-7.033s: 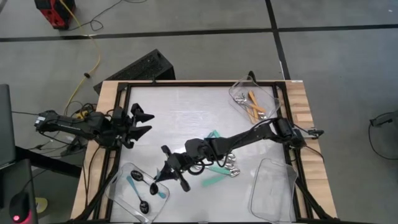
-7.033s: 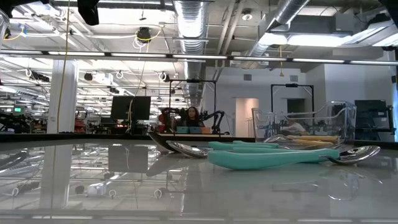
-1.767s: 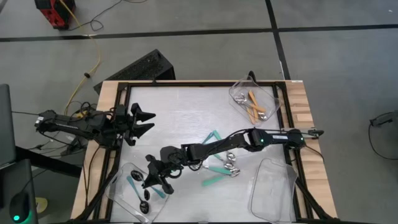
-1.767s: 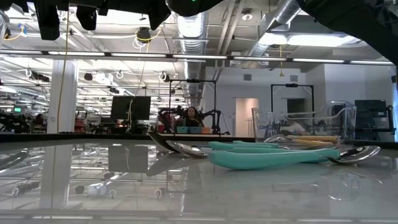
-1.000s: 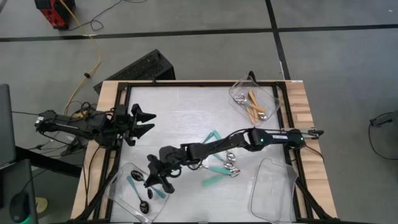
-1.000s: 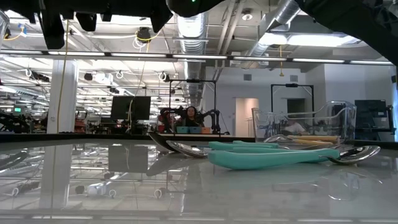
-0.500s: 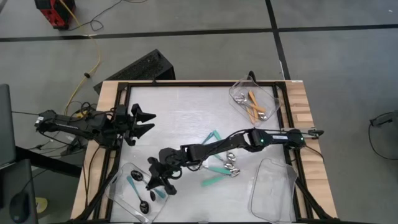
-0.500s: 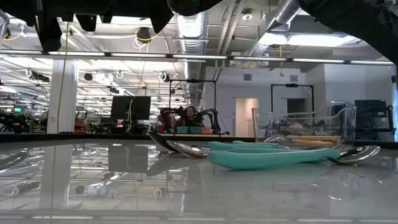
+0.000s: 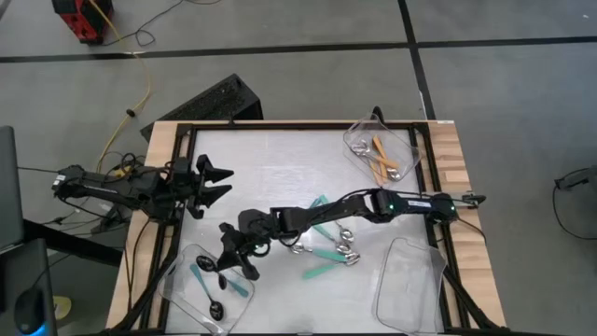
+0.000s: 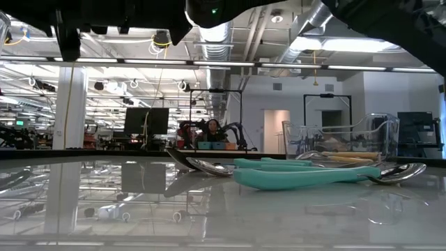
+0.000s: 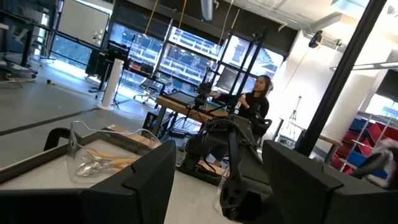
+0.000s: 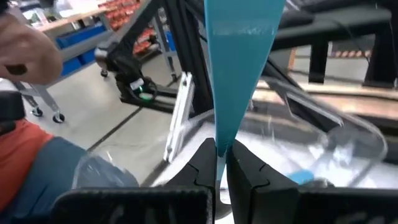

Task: Sort silverware by color (type)
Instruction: Put the blue spoon into the bottom left transparent bin

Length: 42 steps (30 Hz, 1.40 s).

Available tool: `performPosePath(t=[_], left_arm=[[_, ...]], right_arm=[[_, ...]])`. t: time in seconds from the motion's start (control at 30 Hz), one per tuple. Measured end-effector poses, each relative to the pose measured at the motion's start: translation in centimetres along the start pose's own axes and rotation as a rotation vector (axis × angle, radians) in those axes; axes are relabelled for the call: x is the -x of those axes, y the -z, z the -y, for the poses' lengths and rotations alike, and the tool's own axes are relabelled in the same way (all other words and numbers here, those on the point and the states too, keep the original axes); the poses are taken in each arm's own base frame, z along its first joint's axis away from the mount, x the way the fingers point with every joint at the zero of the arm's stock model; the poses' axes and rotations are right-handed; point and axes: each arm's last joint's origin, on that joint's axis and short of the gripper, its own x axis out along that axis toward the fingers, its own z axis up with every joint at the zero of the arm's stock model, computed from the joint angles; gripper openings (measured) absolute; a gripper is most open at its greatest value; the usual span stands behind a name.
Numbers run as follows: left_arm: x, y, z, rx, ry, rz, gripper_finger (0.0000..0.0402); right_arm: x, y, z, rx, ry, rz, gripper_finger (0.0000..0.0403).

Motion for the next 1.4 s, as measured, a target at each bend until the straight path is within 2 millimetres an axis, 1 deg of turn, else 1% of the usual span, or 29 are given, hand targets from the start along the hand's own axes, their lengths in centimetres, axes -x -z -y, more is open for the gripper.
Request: performPosePath(t=[0.3, 0.67, 1.4], left_arm=[[0.0, 0.2, -0.1, 0.009, -0.005, -0.024, 0.0226], [0.0, 0.3, -0.1, 0.011, -0.006, -0.029, 0.0226], [0.0, 0.4, -0.2, 0.02, -0.014, -0.046, 0.0226]], right_arm=[[-0.4, 0.4, -0.9, 0.002, -0.011, -0.037, 0.0037], [-0.6, 1.6, -1.0, -0.006, -0.008, -0.093, 0.0038], [-0.6, 1.6, -1.0, 0.01, -0.008, -0.093, 0.0038]])
